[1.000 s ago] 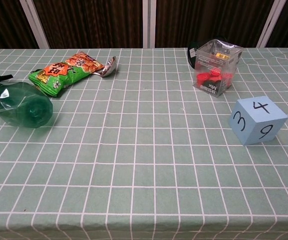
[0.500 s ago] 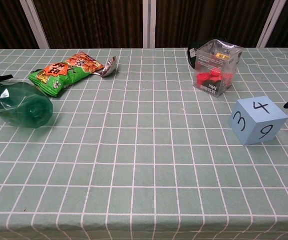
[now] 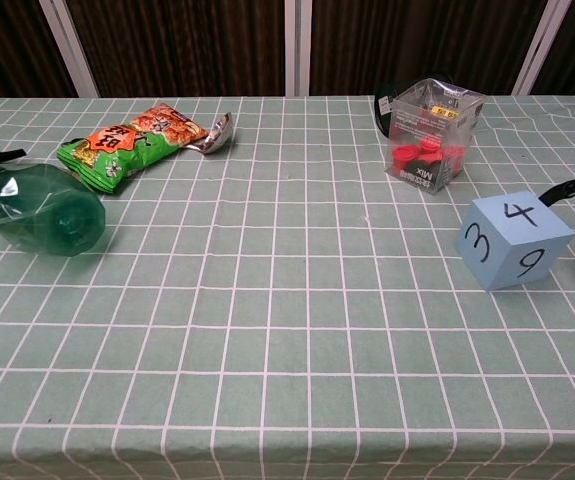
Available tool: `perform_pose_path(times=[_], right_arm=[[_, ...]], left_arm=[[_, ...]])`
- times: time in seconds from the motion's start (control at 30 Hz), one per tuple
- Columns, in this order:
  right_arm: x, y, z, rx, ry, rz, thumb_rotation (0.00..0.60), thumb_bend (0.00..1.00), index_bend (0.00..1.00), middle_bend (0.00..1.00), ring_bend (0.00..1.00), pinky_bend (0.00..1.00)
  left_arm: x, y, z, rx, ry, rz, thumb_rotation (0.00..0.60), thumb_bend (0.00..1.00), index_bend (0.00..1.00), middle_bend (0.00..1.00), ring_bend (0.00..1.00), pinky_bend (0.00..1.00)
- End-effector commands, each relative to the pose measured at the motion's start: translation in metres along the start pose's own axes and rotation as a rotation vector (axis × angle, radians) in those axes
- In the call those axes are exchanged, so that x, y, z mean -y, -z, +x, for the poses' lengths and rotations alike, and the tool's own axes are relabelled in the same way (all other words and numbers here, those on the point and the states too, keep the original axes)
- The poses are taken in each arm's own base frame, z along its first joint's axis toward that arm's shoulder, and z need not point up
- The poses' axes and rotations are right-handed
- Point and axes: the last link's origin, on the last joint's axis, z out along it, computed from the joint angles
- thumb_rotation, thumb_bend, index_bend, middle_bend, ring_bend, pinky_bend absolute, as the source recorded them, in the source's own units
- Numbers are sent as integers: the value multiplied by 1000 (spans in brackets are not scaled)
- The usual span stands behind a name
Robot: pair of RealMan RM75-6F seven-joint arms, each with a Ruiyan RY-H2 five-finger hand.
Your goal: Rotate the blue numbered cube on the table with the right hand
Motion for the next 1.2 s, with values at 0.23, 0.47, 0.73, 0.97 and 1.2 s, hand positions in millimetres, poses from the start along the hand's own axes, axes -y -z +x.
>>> perform_pose_path(times=[0.23, 0.47, 0.73, 0.97, 1.2], right_arm=[[17, -7, 12, 17, -10, 14, 600, 1000, 0, 906, 811, 751], [33, -14, 16, 54, -18, 16, 600, 1000, 0, 907, 811, 751], [49, -24, 25, 91, -10, 9, 600, 1000, 0, 908, 811, 751], [68, -30, 29, 135, -12, 21, 600, 1000, 0, 909, 811, 751], [83, -30, 33, 169, 6, 46, 600, 1000, 0, 910, 811, 751]], left_arm=[[-1, 1, 1, 21, 61, 1, 600, 0, 35, 18, 0, 44], [-1, 1, 3, 33, 76, -2, 600, 0, 35, 17, 0, 44], [3, 1, 4, 34, 80, 9, 600, 0, 35, 17, 0, 45], [6, 3, 5, 38, 87, 17, 600, 0, 35, 17, 0, 45], [7, 4, 8, 41, 111, 15, 600, 0, 35, 17, 0, 45]])
